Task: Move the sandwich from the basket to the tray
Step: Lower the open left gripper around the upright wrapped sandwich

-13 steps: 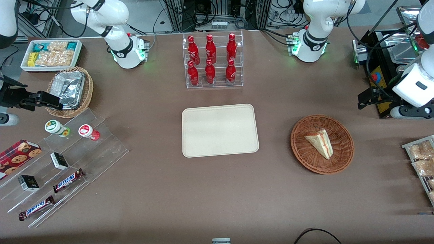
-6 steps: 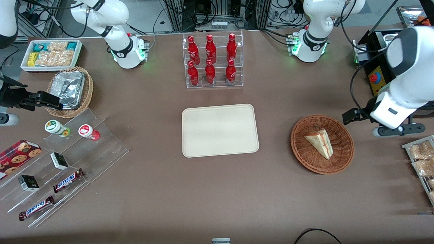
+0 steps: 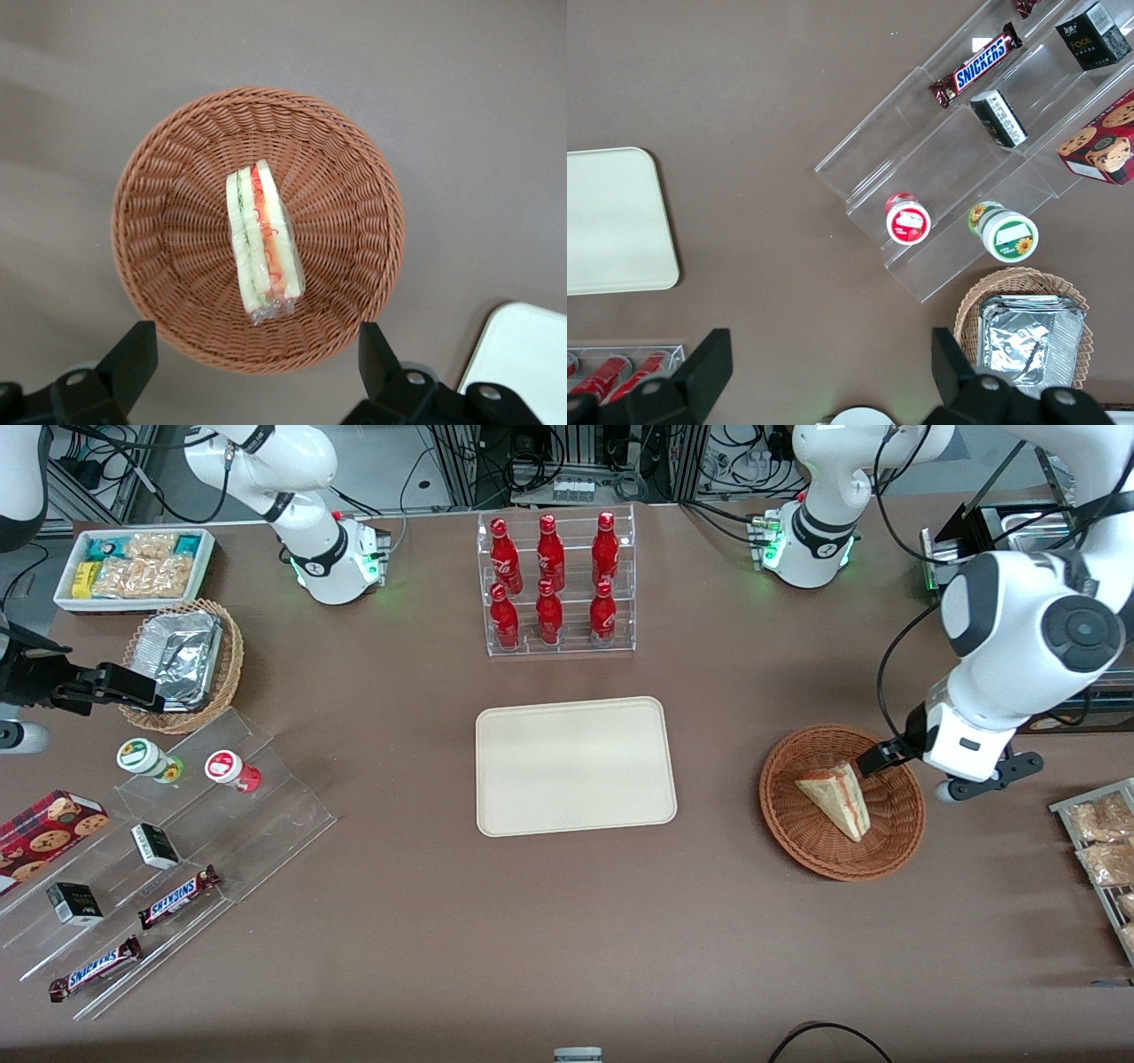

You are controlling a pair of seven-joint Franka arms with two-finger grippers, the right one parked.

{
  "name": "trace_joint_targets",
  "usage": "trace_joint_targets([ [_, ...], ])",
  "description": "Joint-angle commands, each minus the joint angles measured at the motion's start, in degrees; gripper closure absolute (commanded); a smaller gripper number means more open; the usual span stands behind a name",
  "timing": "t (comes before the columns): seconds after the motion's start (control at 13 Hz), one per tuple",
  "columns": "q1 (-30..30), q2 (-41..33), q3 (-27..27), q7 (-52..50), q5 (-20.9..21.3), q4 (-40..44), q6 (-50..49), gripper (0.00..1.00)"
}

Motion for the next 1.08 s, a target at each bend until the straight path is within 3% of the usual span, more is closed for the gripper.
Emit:
trace_joint_targets([
  [0.0, 0.55, 0.89, -1.67, -5.71, 0.25, -4.27, 6.62, 0.00],
  [0.38, 0.90, 4.93, -1.67, -7.40, 0.25, -9.82, 17.62, 0.00],
  [1.0, 1.17, 10.13, -1.58, -7.40, 0.43, -9.65, 19.74, 0.00],
])
